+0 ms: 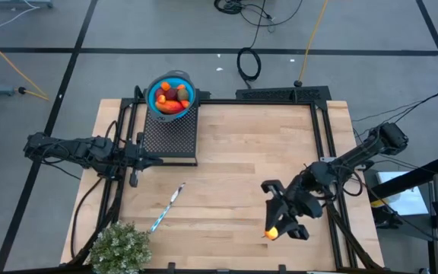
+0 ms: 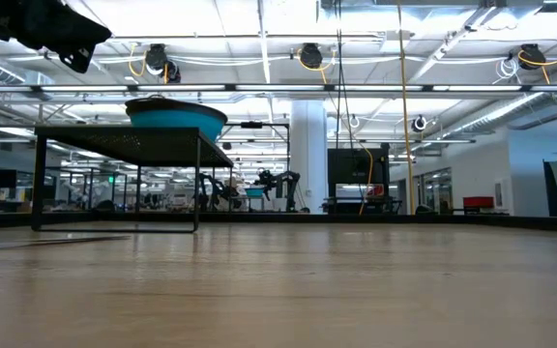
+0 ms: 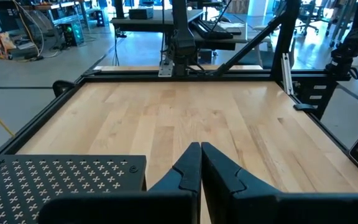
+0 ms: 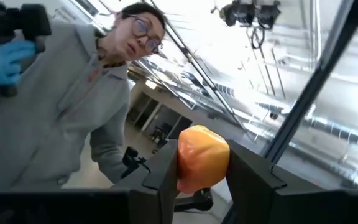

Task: Pick & Place Fruit
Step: Put the orange pear into the blue strainer bowl on the shelf

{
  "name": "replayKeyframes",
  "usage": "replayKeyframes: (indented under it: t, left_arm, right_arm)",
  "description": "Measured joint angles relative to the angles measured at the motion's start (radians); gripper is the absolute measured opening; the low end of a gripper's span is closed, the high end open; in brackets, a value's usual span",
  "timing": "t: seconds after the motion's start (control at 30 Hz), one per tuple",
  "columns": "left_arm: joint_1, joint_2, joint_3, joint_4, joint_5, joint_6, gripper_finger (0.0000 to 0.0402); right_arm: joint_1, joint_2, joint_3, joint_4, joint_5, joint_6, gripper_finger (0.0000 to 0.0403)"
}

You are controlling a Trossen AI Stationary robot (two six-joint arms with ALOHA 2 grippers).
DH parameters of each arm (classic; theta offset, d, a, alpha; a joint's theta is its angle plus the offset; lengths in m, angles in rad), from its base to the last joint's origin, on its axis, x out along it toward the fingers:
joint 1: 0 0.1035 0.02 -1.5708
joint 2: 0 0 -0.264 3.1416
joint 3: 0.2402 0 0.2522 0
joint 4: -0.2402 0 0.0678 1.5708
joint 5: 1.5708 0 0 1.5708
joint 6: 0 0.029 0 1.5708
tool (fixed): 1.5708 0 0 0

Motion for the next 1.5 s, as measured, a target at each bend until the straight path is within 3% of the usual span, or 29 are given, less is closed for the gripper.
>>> replayKeyframes:
  t: [0.2, 0.43, 0.53, 0.7, 1.0, 1.17, 1.33, 1.5]
  left_arm:
    - [0.000, 0.000, 0.000, 0.000, 0.000, 0.000, 0.0010]
    - [0.000, 0.000, 0.000, 0.000, -0.003, 0.000, 0.0010]
    - [0.000, 0.000, 0.000, 0.000, -0.003, 0.000, 0.0010]
    - [0.000, 0.000, 0.000, 0.000, -0.003, 0.000, 0.0010]
    - [0.000, 0.000, 0.000, 0.006, -0.003, -0.071, 0.0010]
    - [0.000, 0.000, 0.000, 0.043, -0.003, -0.169, 0.0010]
    - [0.000, 0.011, 0.000, 0.092, -0.002, -0.260, 0.0010]
    - [0.000, 0.088, 0.000, 0.210, -0.002, -0.366, 0.0010]
  right_arm:
    - [0.000, 0.000, 0.000, 0.000, -0.013, -0.071, 0.0112]
    - [0.000, 0.000, 0.000, 0.000, -0.008, -0.022, 0.0114]
    - [0.000, 0.000, 0.000, 0.000, 0.093, 0.097, 0.0111]
    - [-0.011, 0.000, 0.000, -0.026, 0.335, 0.434, 0.0112]
    - [-0.063, 0.000, 0.000, -0.302, 0.562, 0.883, 0.0123]
    - [-0.113, 0.000, 0.000, -0.528, 0.569, 1.047, 0.0117]
    - [-0.160, 0.000, 0.000, -0.734, 0.569, 1.083, 0.0119]
    - [-0.207, 0.020, 0.000, -0.815, 0.569, 0.971, 0.0119]
